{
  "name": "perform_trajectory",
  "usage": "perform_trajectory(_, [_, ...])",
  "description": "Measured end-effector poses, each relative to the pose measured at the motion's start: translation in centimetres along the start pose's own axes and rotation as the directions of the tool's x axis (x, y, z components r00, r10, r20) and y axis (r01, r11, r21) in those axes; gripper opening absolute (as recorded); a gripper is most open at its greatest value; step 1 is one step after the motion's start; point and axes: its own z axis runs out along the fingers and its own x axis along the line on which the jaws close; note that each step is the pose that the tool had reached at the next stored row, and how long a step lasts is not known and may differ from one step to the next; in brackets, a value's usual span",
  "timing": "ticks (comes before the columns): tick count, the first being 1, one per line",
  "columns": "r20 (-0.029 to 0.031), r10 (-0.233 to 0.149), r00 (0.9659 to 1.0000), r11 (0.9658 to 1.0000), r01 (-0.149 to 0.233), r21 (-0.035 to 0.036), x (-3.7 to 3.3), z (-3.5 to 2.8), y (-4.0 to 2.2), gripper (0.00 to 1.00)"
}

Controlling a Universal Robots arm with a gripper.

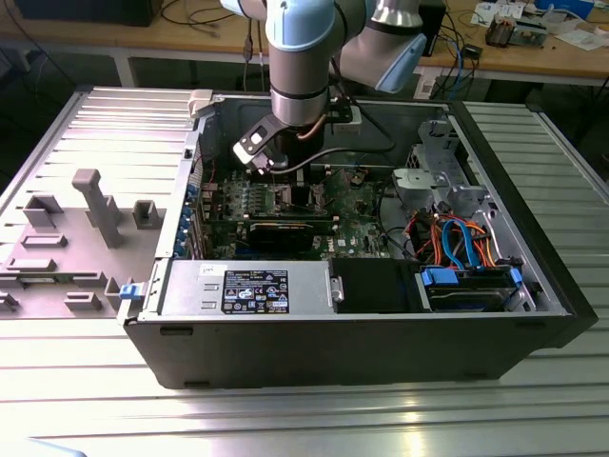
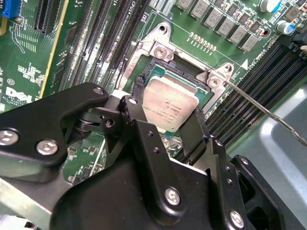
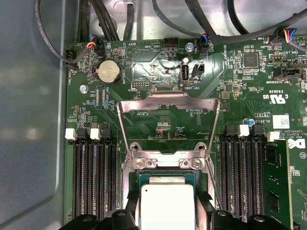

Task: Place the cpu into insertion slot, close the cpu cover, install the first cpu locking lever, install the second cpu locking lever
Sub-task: 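Place the cpu into insertion slot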

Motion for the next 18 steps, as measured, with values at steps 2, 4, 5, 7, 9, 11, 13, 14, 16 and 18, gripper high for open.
perform_trajectory(2, [0.0001, 0.0, 1.0, 1.0, 0.0, 0.0, 0.0, 0.0, 0.0, 0.54])
perform_trajectory(4, [-0.0004, 0.0, 1.0, 1.0, 0.0, -0.0001, 0.0, 0.01, 0.0, 0.55])
perform_trajectory(5, [-0.0012, 0.0, 1.0, 1.0, 0.0, -0.0007, 0.02, 0.04, 0.01, 0.61])
perform_trajectory(7, [-0.0005, 0.0, 1.0, 1.0, 0.0, -0.0004, 0.01, 0.02, 0.0, 0.68])
perform_trajectory(9, [0.0, 0.001, 1.0, 1.0, -0.001, -0.0001, 0.0, 0.0, 0.0, 0.68])
perform_trajectory(11, [0.0, 0.001, 1.0, 1.0, -0.001, -0.0001, 0.0, -0.01, 0.0, 0.68])
perform_trajectory(13, [0.0001, 0.001, 1.0, 1.0, -0.001, 0.0003, 0.02, -0.38, 0.02, 0.68])
perform_trajectory(14, [0.0001, 0.001, 1.0, 1.0, -0.001, 0.0007, 0.03, -0.58, 0.04, 0.68])
perform_trajectory(16, [0.0, 0.001, 1.0, 1.0, -0.001, 0.0017, 0.05, -0.96, 0.07, 0.68])
perform_trajectory(18, [0.0001, 0.001, 1.0, 1.0, -0.001, 0.0028, 0.07, -1.3, 0.09, 0.68])
